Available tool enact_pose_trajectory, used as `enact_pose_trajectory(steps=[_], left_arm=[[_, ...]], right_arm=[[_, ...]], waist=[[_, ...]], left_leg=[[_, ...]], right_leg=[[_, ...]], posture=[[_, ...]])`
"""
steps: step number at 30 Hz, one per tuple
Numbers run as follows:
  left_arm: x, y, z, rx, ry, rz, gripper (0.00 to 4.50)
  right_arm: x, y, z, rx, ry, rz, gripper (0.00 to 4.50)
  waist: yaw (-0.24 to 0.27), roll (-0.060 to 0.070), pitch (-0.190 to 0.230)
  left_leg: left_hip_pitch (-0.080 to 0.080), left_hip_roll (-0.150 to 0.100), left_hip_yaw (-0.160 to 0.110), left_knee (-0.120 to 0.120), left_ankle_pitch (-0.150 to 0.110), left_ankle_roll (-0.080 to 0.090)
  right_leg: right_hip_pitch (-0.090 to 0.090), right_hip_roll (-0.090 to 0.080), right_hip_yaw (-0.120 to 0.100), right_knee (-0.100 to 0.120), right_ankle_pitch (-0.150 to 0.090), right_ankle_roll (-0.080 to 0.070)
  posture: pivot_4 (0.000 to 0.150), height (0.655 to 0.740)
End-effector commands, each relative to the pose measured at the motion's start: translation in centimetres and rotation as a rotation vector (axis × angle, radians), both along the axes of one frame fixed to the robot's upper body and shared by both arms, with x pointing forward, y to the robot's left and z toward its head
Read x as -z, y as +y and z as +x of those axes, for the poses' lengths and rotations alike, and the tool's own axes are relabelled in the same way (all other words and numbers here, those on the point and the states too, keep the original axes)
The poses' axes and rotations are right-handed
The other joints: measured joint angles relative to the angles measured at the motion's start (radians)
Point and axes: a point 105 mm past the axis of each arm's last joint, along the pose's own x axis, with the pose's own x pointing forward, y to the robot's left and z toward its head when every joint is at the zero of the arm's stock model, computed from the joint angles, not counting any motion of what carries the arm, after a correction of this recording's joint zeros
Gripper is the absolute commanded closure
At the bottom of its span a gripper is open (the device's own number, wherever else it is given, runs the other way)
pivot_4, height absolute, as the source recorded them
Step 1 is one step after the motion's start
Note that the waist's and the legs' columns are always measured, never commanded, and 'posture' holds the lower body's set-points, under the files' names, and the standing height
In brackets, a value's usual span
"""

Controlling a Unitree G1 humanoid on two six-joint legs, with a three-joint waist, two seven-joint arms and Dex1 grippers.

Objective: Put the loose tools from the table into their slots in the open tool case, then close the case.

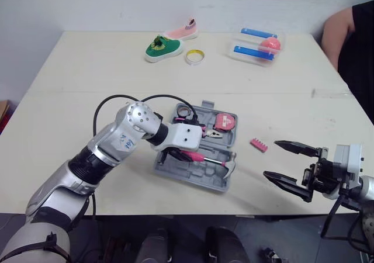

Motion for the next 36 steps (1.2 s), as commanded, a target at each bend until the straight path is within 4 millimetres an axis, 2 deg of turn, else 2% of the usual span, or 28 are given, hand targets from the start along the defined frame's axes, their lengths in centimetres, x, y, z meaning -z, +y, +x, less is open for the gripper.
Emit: enact_pose_trajectory(steps=[1,6,15,20,22,25,29,33,36], left_arm=[[-1.1,0.9,0.8,-0.039,-0.053,0.056,3.98],[-1.2,0.9,1.4,-0.079,-0.060,0.036,3.98],[0.2,1.0,2.1,-0.108,-0.037,0.077,3.98],[0.2,1.2,2.3,-0.089,-0.061,0.079,3.98],[-0.1,1.1,2.3,-0.077,-0.073,0.069,2.92],[-1.9,-0.1,1.3,-0.032,-0.067,-0.050,1.77],[-3.6,-0.7,0.4,0.009,-0.049,-0.209,1.77],[-4.0,-0.6,0.2,0.056,-0.072,-0.374,1.77],[-4.5,-0.8,0.3,0.010,-0.029,-0.605,2.61]], right_arm=[[-0.9,-0.1,-0.8,-0.001,-0.061,0.008,0.00],[-0.5,-0.3,-1.3,-0.006,-0.052,0.006,0.00],[-0.6,0.3,-1.1,-0.020,-0.055,0.011,0.00],[-0.7,0.7,-1.0,-0.024,-0.054,0.016,0.00],[-0.7,0.8,-1.0,-0.024,-0.053,0.018,0.00],[-0.8,0.9,-1.0,-0.023,-0.051,0.020,0.00],[-0.8,0.9,-0.9,-0.022,-0.048,0.020,0.00],[-0.9,1.0,-0.9,-0.019,-0.048,0.021,0.00],[-0.9,1.0,-0.9,-0.011,-0.047,0.022,0.00]], waist=[[0.000,0.000,0.000],[0.001,0.000,0.000],[0.000,0.000,0.000],[0.000,0.000,0.000],[0.000,0.000,0.000],[-0.001,0.000,0.000],[0.000,0.000,0.000],[0.000,0.000,0.000],[0.000,0.000,0.000]], left_leg=[[0.000,0.000,0.000,0.000,0.000,0.000],[0.000,-0.001,-0.001,0.001,0.000,0.001],[0.000,-0.001,-0.002,0.002,0.000,0.001],[0.000,-0.001,-0.002,0.002,0.000,0.001],[0.000,-0.001,-0.002,0.003,0.000,0.001],[0.000,0.000,-0.002,0.003,0.000,0.001],[0.000,0.000,-0.003,0.003,0.000,0.001],[0.000,0.000,-0.003,0.005,0.000,0.001],[0.000,0.000,-0.004,0.006,0.000,0.001]], right_leg=[[0.000,0.000,0.000,0.000,0.000,0.000],[0.001,-0.002,0.000,0.000,0.000,0.000],[0.001,-0.002,0.001,0.001,0.000,0.000],[0.001,-0.003,0.001,0.001,0.000,0.000],[0.001,-0.003,0.001,0.001,0.000,0.000],[0.001,-0.003,0.001,0.002,0.000,0.000],[0.002,-0.003,0.001,0.003,0.000,0.000],[0.002,-0.004,0.001,0.003,0.000,0.000],[0.003,-0.004,0.001,0.003,0.000,0.000]], posture=[[0.150,0.7400],[0.150,0.7400],[0.150,0.7400],[0.150,0.7400],[0.150,0.7400],[0.150,0.7400],[0.150,0.7400],[0.150,0.7400],[0.150,0.7400]])
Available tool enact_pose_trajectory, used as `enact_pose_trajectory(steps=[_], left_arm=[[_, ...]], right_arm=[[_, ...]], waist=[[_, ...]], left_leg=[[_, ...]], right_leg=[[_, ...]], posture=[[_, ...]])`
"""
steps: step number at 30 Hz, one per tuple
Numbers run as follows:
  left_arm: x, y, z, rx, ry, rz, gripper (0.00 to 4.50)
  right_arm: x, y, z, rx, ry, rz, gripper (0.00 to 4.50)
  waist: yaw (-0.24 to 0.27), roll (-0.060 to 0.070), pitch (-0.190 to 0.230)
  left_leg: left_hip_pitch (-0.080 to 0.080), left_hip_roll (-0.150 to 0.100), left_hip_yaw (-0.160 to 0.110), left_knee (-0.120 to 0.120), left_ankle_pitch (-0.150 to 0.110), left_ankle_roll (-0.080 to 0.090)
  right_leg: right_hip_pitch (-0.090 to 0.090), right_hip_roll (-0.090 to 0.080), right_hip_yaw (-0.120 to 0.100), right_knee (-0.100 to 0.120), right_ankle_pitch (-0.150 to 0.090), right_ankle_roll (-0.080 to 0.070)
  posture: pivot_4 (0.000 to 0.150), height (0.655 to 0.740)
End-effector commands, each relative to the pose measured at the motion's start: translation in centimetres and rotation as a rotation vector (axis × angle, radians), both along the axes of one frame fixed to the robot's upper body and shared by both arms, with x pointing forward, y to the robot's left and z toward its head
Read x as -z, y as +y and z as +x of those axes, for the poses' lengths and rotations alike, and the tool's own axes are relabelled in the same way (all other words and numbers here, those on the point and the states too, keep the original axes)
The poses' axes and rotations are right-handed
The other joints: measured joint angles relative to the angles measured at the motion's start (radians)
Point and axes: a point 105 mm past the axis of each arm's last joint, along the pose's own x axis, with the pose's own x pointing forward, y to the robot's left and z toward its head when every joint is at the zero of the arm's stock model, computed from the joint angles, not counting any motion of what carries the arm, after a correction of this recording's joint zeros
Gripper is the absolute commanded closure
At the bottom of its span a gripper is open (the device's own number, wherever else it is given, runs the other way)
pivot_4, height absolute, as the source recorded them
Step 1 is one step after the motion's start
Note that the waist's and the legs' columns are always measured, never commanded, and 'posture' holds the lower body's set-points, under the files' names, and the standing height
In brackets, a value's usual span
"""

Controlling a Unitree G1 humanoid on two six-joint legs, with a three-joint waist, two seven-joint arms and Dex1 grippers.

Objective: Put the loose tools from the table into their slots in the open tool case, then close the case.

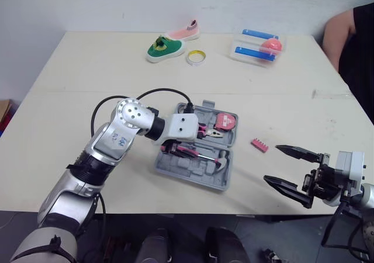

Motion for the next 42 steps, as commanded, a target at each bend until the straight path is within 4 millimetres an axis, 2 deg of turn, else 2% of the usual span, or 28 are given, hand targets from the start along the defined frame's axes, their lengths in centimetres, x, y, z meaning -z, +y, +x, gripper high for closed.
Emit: enact_pose_trajectory(steps=[1,4,9,17,22,28,30,32,36,42], left_arm=[[-1.3,0.2,0.3,-0.035,0.005,-0.211,3.02],[-0.3,0.2,0.6,-0.076,0.030,-0.248,4.45],[3.5,0.6,1.0,-0.167,0.094,-0.174,4.45],[6.1,1.0,0.9,-0.234,0.168,-0.119,4.45],[7.0,1.2,1.3,-0.275,0.195,-0.093,4.45],[10.5,2.1,0.6,-0.289,0.256,0.092,4.45],[11.1,2.4,0.9,-0.321,0.265,0.114,4.45],[11.8,2.6,0.8,-0.277,0.199,0.179,4.45],[13.4,2.5,-0.1,-0.264,0.267,0.238,4.45],[16.1,3.7,-1.0,-0.270,0.286,0.377,4.45]], right_arm=[[-1.0,0.5,-0.3,-0.013,-0.040,0.004,0.00],[-1.0,0.4,-0.3,-0.011,-0.040,0.003,0.00],[-0.9,0.1,-0.3,-0.003,-0.043,0.000,0.00],[-0.4,-0.5,-0.4,0.006,-0.039,-0.003,0.00],[-0.3,-0.6,-0.5,0.007,-0.041,-0.003,0.00],[-0.1,-0.6,-0.8,0.006,-0.038,-0.008,0.00],[0.0,-0.6,-0.8,0.006,-0.038,-0.008,0.00],[0.1,-0.7,-0.8,0.007,-0.037,-0.009,0.00],[0.2,-0.7,-0.8,0.009,-0.035,-0.008,0.00],[0.3,-0.7,-0.6,0.009,-0.040,-0.006,0.00]], waist=[[0.000,0.000,0.000],[0.000,0.000,0.000],[0.001,0.000,0.000],[0.001,0.000,0.000],[0.001,0.001,0.000],[0.001,0.003,-0.002],[0.001,0.004,-0.004],[0.001,0.007,-0.009],[0.002,0.009,-0.015],[0.001,0.016,-0.027]], left_leg=[[0.000,0.000,-0.001,0.001,0.000,0.000],[0.000,0.000,-0.001,0.002,0.000,0.000],[0.000,0.000,-0.002,0.002,-0.001,0.001],[0.001,0.000,-0.002,0.003,-0.001,0.001],[0.004,0.001,-0.002,0.002,-0.002,0.000],[0.008,0.002,-0.004,0.002,-0.003,0.000],[0.009,0.002,-0.004,0.001,-0.004,0.000],[0.010,0.002,-0.003,0.001,-0.005,0.000],[0.014,0.002,-0.003,0.000,-0.008,0.001],[0.026,0.003,-0.003,-0.007,-0.014,0.005]], right_leg=[[0.000,0.000,0.000,0.000,0.000,0.000],[0.002,0.000,0.000,0.000,0.000,0.000],[0.003,0.000,0.000,0.000,0.000,0.000],[0.003,0.000,0.000,0.000,0.000,0.000],[0.007,-0.002,0.000,-0.001,0.000,0.000],[0.011,-0.002,0.000,-0.004,0.000,0.000],[0.013,-0.002,0.000,-0.005,0.000,0.000],[0.014,-0.002,0.000,-0.005,0.000,0.000],[0.017,-0.002,0.001,-0.006,0.000,0.000],[0.031,-0.002,0.001,-0.015,0.000,0.000]], posture=[[0.150,0.7400],[0.150,0.7400],[0.150,0.7400],[0.150,0.7400],[0.150,0.7400],[0.150,0.7400],[0.150,0.7400],[0.150,0.7400],[0.150,0.7400],[0.150,0.7400]])
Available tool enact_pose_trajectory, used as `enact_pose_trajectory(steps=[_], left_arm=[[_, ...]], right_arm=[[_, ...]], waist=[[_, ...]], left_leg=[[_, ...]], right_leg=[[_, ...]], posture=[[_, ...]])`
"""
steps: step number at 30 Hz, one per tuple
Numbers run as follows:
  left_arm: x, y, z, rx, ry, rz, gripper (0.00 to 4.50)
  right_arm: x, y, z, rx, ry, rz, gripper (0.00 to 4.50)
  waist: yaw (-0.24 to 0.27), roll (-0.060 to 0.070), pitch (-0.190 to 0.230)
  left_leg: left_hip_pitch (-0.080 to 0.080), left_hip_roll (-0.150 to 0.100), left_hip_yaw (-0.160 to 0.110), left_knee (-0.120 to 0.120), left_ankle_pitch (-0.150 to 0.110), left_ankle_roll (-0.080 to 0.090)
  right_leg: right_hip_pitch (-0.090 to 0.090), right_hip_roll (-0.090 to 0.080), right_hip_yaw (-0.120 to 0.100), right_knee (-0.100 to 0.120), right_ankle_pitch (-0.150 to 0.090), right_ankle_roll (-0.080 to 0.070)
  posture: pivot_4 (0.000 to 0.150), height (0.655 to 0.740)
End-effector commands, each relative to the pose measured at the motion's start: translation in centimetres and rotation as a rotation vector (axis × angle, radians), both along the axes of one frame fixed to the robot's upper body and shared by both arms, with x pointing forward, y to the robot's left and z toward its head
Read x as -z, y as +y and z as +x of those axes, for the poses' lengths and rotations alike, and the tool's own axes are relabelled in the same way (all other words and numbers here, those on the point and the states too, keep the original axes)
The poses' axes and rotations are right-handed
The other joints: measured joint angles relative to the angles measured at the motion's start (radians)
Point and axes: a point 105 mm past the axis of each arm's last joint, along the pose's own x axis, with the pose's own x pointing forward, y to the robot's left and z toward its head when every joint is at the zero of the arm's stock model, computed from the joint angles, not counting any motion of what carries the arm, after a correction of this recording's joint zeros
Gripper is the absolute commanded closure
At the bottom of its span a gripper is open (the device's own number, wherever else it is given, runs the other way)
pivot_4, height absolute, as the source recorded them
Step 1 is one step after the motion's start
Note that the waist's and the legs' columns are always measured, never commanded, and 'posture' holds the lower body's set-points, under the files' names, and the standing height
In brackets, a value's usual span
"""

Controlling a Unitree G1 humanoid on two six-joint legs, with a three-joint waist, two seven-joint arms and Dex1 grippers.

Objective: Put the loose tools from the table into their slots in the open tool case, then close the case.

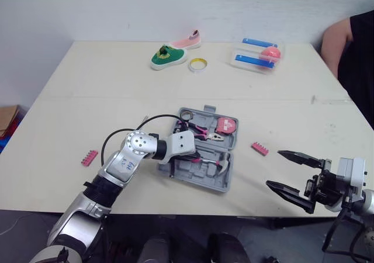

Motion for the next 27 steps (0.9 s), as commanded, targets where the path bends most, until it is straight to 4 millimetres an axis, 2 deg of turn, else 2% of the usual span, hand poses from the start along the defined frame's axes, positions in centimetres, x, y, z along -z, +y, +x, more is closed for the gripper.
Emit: enact_pose_trajectory(steps=[1,4,6,8,10,13,14,16,17,18,20,23,24,25,26,27], left_arm=[[8.3,3.4,-1.9,-0.079,0.221,0.278,4.45],[10.1,4.3,-2.8,-0.079,0.251,0.352,4.45],[10.9,4.3,-3.3,-0.085,0.283,0.355,4.45],[10.4,3.5,-3.0,-0.126,0.288,0.268,4.45],[9.5,2.6,-2.4,-0.137,0.262,0.191,4.45],[5.1,0.4,-1.3,-0.080,0.150,-0.047,4.45],[2.1,0.0,-1.1,-0.037,0.100,-0.173,4.45],[-2.0,0.3,-1.1,0.026,0.009,-0.330,4.45],[-3.8,0.9,-1.3,0.045,-0.017,-0.391,4.45],[-5.1,1.4,-1.5,0.056,-0.044,-0.441,4.45],[-6.8,2.5,-1.8,0.056,-0.069,-0.502,4.45],[-9.7,6.8,-1.4,-0.077,-0.177,-0.581,3.60],[-10.2,8.6,-1.2,-0.150,-0.181,-0.599,3.11],[-10.2,10.3,-1.1,-0.218,-0.195,-0.599,2.82],[-10.0,12.0,-1.1,-0.284,-0.205,-0.590,2.34],[-9.8,13.0,-1.2,-0.321,-0.208,-0.582,2.01]], right_arm=[[-0.8,0.0,-0.1,0.003,-0.050,0.001,0.00],[-0.6,0.0,0.0,0.003,-0.047,0.001,0.00],[-0.6,0.1,0.1,0.004,-0.050,0.002,0.00],[-0.7,0.1,0.2,0.006,-0.056,0.002,0.00],[-0.7,0.0,0.3,0.007,-0.057,0.001,0.00],[-0.6,-0.3,0.4,0.016,-0.060,-0.002,0.00],[-0.5,-0.7,0.4,0.026,-0.059,-0.008,0.00],[-0.3,-1.4,0.5,0.045,-0.060,-0.016,0.00],[-0.3,-1.8,0.5,0.056,-0.060,-0.020,0.00],[-0.2,-2.2,0.6,0.067,-0.061,-0.026,0.00],[-0.2,-2.9,0.6,0.087,-0.066,-0.035,0.00],[-0.6,-4.9,1.0,0.147,-0.107,-0.072,0.00],[-0.8,-5.5,1.2,0.172,-0.120,-0.080,0.00],[-1.0,-6.1,1.3,0.193,-0.139,-0.089,0.00],[-1.1,-6.6,1.4,0.211,-0.147,-0.094,0.00],[-1.1,-6.9,1.5,0.220,-0.150,-0.096,0.00]], waist=[[-0.001,0.001,-0.004],[-0.001,0.002,-0.017],[-0.002,0.005,-0.019],[-0.003,0.006,-0.026],[-0.002,0.009,-0.028],[0.004,0.010,-0.028],[0.004,0.011,-0.028],[0.000,0.010,-0.019],[-0.001,0.006,-0.015],[-0.003,0.004,-0.013],[-0.005,0.006,-0.010],[-0.005,0.010,-0.003],[-0.007,0.010,-0.001],[-0.006,0.010,0.001],[-0.007,0.009,0.003],[-0.009,0.009,0.005]], left_leg=[[0.001,0.000,0.000,0.000,-0.001,0.000],[0.002,0.001,0.000,-0.001,-0.002,0.001],[0.009,0.001,0.000,-0.002,-0.005,-0.002],[0.017,0.003,0.000,-0.009,-0.007,-0.004],[0.020,0.003,0.000,-0.015,-0.006,-0.004],[0.019,0.003,0.000,-0.015,-0.004,-0.004],[0.015,0.003,0.000,-0.014,-0.004,-0.004],[0.010,0.002,0.000,-0.014,-0.001,-0.002],[0.005,0.002,0.000,-0.014,0.001,-0.001],[-0.004,0.002,-0.001,-0.012,0.006,-0.007],[-0.018,0.002,0.000,-0.007,0.009,-0.009],[-0.020,0.001,0.000,-0.004,0.008,-0.007],[-0.020,0.001,0.000,-0.003,0.007,-0.006],[-0.020,0.001,0.001,-0.003,0.007,-0.006],[-0.020,0.001,0.001,-0.002,0.007,-0.005],[-0.020,0.000,0.001,-0.002,0.008,-0.005]], right_leg=[[0.001,0.000,0.000,0.000,0.000,0.000],[0.002,0.000,0.001,-0.002,0.000,0.000],[0.008,0.000,0.001,-0.004,-0.001,-0.001],[0.019,0.001,0.001,-0.010,-0.002,-0.002],[0.022,0.001,0.002,-0.015,-0.002,-0.002],[0.017,0.000,0.001,-0.016,-0.001,-0.001],[0.013,0.000,0.001,-0.016,-0.001,-0.001],[0.007,0.000,0.001,-0.015,0.001,-0.001],[0.002,0.000,0.001,-0.014,0.001,-0.002],[-0.006,0.000,-0.001,-0.013,0.001,-0.002],[-0.019,0.001,-0.002,-0.008,0.001,-0.003],[-0.018,0.003,-0.004,-0.005,0.001,-0.002],[-0.018,0.002,-0.005,-0.005,0.002,-0.002],[-0.018,0.003,-0.004,-0.004,0.002,-0.001],[-0.018,0.002,-0.004,-0.004,0.002,-0.001],[-0.018,0.002,-0.004,-0.005,0.002,0.000]], posture=[[0.150,0.7400],[0.150,0.7400],[0.150,0.7400],[0.150,0.7400],[0.150,0.7400],[0.150,0.7400],[0.150,0.7400],[0.150,0.7400],[0.150,0.7400],[0.150,0.7400],[0.150,0.7400],[0.150,0.7400],[0.150,0.7400],[0.150,0.7400],[0.150,0.7400],[0.150,0.7400]])
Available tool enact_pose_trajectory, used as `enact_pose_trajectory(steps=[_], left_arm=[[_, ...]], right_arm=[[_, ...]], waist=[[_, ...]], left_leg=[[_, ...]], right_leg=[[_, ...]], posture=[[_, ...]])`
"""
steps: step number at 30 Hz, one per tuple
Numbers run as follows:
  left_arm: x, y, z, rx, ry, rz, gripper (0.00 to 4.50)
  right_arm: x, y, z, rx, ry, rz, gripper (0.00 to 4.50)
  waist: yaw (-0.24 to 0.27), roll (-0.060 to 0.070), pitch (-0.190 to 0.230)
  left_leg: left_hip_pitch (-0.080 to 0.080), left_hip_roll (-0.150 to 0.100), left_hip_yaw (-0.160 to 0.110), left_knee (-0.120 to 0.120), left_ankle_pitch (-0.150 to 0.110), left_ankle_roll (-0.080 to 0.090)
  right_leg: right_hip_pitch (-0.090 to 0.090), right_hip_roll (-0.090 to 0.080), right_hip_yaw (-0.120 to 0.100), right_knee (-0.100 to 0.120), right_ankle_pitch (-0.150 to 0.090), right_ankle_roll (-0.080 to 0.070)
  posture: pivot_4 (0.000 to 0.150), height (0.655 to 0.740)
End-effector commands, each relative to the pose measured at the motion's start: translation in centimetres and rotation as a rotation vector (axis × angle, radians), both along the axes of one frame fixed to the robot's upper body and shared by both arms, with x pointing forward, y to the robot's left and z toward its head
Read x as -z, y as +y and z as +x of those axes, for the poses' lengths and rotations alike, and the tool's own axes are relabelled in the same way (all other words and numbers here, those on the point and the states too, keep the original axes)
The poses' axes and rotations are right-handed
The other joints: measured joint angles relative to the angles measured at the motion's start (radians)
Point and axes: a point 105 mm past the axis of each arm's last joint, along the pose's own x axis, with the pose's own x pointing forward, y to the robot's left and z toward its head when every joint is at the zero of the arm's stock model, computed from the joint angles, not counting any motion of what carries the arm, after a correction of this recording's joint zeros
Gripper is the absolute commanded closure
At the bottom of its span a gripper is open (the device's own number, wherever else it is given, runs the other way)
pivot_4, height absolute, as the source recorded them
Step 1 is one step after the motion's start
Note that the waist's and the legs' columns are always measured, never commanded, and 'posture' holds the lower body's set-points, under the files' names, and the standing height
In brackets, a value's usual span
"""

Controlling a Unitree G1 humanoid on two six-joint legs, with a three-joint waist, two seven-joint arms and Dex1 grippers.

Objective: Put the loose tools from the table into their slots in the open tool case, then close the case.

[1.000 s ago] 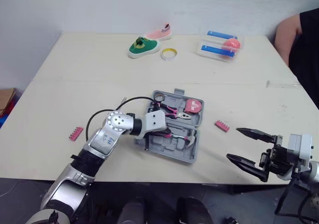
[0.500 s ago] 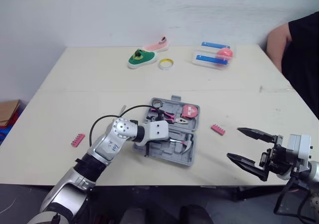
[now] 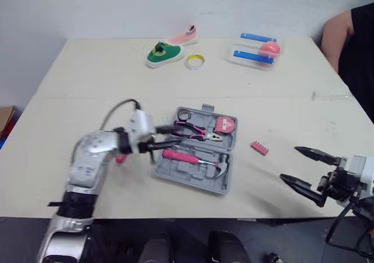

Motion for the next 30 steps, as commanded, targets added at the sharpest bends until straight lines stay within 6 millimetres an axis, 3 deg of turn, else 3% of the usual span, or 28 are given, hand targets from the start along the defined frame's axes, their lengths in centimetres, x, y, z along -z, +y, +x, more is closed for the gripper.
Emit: enact_pose_trajectory(steps=[1,5,8,11,15,16,19,22,25,30], left_arm=[[-0.9,6.9,-0.3,-0.259,-0.002,-0.041,1.57],[-0.4,15.2,-1.6,-0.573,0.010,-0.050,0.09],[0.1,22.2,-4.5,-0.829,0.036,-0.066,0.09],[0.8,25.0,-6.8,-0.934,0.046,-0.029,0.09],[2.5,31.4,-12.5,-1.240,0.089,-0.033,0.09],[2.8,32.2,-13.4,-1.288,0.094,-0.031,0.09],[3.0,34.4,-16.5,-1.417,0.084,-0.024,0.09],[2.4,34.6,-17.6,-1.444,0.070,-0.055,0.09],[2.2,33.8,-17.1,-1.409,0.076,-0.073,0.09],[1.3,30.4,-13.6,-1.275,0.066,-0.104,0.09]], right_arm=[[-1.5,-2.6,0.1,0.081,-0.085,-0.053,0.00],[-1.2,-5.1,0.2,0.145,-0.089,-0.105,0.00],[-1.0,-7.5,0.5,0.213,-0.093,-0.136,0.00],[-0.9,-9.2,0.8,0.274,-0.108,-0.151,0.00],[0.2,-12.4,0.6,0.393,-0.091,-0.187,0.00],[0.6,-12.8,0.4,0.404,-0.082,-0.196,0.00],[1.5,-14.1,-0.2,0.465,-0.055,-0.192,0.00],[2.3,-14.3,-0.4,0.464,-0.027,-0.200,0.00],[2.5,-14.0,-0.2,0.443,-0.023,-0.187,0.00],[2.5,-10.2,2.0,0.267,-0.056,-0.097,0.00]], waist=[[-0.004,-0.001,0.003],[-0.002,-0.007,0.008],[-0.001,-0.007,0.010],[-0.018,-0.006,0.011],[-0.025,-0.004,0.012],[-0.026,-0.004,0.013],[-0.023,-0.004,0.013],[-0.022,-0.004,0.013],[-0.024,-0.003,0.014],[-0.027,-0.002,0.014]], left_leg=[[0.000,0.000,0.000,0.000,0.000,0.001],[0.001,-0.001,0.000,0.000,-0.001,0.002],[0.000,0.000,-0.001,0.000,-0.003,0.003],[0.000,0.001,0.000,0.000,-0.005,0.000],[0.000,0.001,0.001,0.000,-0.009,-0.002],[-0.001,0.001,0.001,-0.001,-0.009,-0.002],[0.000,0.001,0.001,-0.005,-0.010,-0.003],[0.000,0.001,0.001,-0.005,-0.011,-0.005],[0.000,0.001,0.001,-0.005,-0.013,-0.002],[0.001,0.001,0.001,-0.005,-0.011,-0.002]], right_leg=[[0.000,0.000,0.000,-0.001,0.000,0.000],[0.000,-0.002,0.002,-0.001,0.001,0.002],[-0.001,-0.003,0.003,-0.001,0.002,0.001],[-0.002,-0.003,0.002,-0.003,0.001,-0.001],[-0.002,-0.004,0.003,-0.006,0.001,-0.001],[-0.003,-0.004,0.002,-0.007,0.001,-0.001],[-0.003,-0.004,0.001,-0.010,0.000,-0.001],[-0.003,-0.004,0.002,-0.010,0.000,-0.001],[-0.003,-0.005,0.002,-0.010,0.001,-0.001],[-0.003,-0.005,0.002,-0.006,0.001,-0.002]], posture=[[0.150,0.7400],[0.150,0.7400],[0.150,0.7400],[0.150,0.7400],[0.150,0.7400],[0.150,0.7400],[0.150,0.7400],[0.150,0.7400],[0.150,0.7400],[0.150,0.7400]])
